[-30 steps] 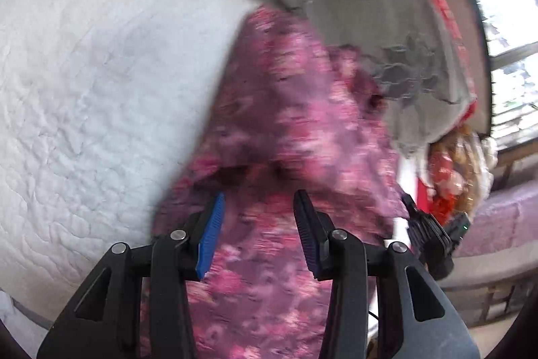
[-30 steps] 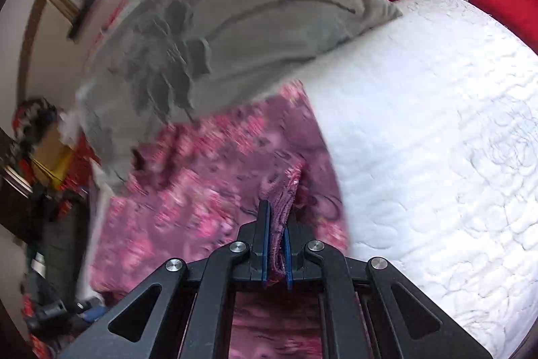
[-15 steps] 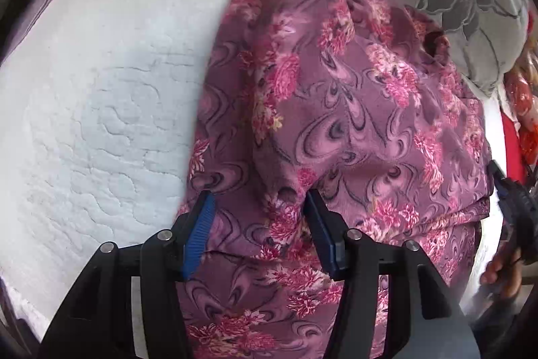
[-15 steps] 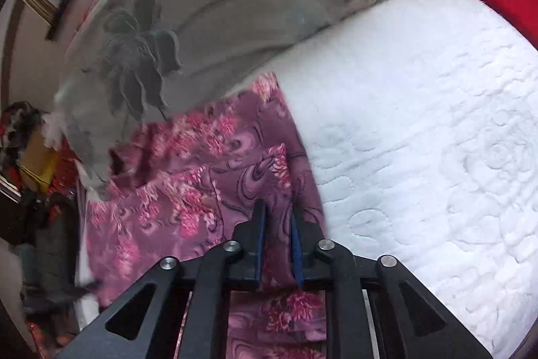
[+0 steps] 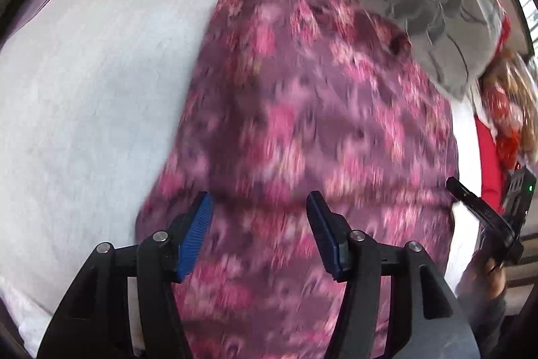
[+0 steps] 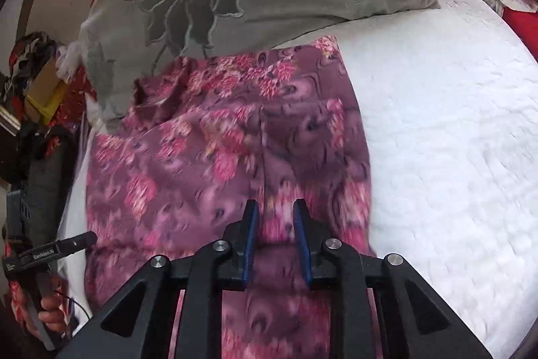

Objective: Fold small clothes
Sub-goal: 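Release the sleeve with the left gripper and smooth the folded shirt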

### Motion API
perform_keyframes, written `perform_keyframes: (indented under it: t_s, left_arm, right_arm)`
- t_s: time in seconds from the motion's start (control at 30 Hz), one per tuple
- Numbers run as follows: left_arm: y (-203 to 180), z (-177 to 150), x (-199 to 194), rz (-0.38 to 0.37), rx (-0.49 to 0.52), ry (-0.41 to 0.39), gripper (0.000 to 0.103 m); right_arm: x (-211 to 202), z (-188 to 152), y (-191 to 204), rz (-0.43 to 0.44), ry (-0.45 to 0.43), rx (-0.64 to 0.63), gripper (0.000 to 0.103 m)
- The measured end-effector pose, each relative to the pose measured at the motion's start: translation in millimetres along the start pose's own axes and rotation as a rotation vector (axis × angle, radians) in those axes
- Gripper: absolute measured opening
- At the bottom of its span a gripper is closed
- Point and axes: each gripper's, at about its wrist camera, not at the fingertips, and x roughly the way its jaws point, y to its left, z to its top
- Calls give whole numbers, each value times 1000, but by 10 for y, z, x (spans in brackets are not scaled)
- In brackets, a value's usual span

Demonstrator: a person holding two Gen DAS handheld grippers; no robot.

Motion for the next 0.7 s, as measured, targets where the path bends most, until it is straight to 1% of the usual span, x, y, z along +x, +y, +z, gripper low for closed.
perform_keyframes:
  t_s: [0.07,0.1,0.13,0.17,0.2,0.23,0.27,0.37,0.47,0.5,0.53,0.7]
  left_arm:
    - [-15,-217,90,28,35,35,57]
    - [-19,-333,155,56,50,54,57]
    - [-38,-452,177,76,74,45,57]
    - [-102,-551,144,116,114,11,57]
    - [-182,-635,119,162,158,-6,58]
    - [-244,-707,113,192,187,-8,58]
    - [-287,-776,110,203,202,-7,58]
    - [-348,-958,83,194,207,3,58]
    - [-346,-1129,12,184,201,2,58]
    - [-344,-1184,-16,184,202,-1,58]
    - [-343,-1236,-48,188,204,-6,58]
    - [-422,-1473,-296,218,226,-54,58]
  right_arm:
    - [-50,-151,1,-39,49,-49,25]
    - [-70,-263,-22,-57,74,-71,25]
    - [-64,-416,-53,-63,110,-86,26]
    - [-66,-546,-73,-70,127,-90,26]
    - [-120,-638,-99,-65,117,-91,26]
    - [-195,-732,-120,-57,107,-86,26]
    - [-263,-826,-156,-51,114,-69,26]
    - [-415,-1068,-263,-36,136,-22,26]
    - [-566,-1249,-296,-62,152,-26,26]
    - [-592,-1276,-273,-69,151,-29,28]
    - [-673,-1348,-281,-90,148,-31,34]
    - [-992,-1499,-314,-143,96,-59,36]
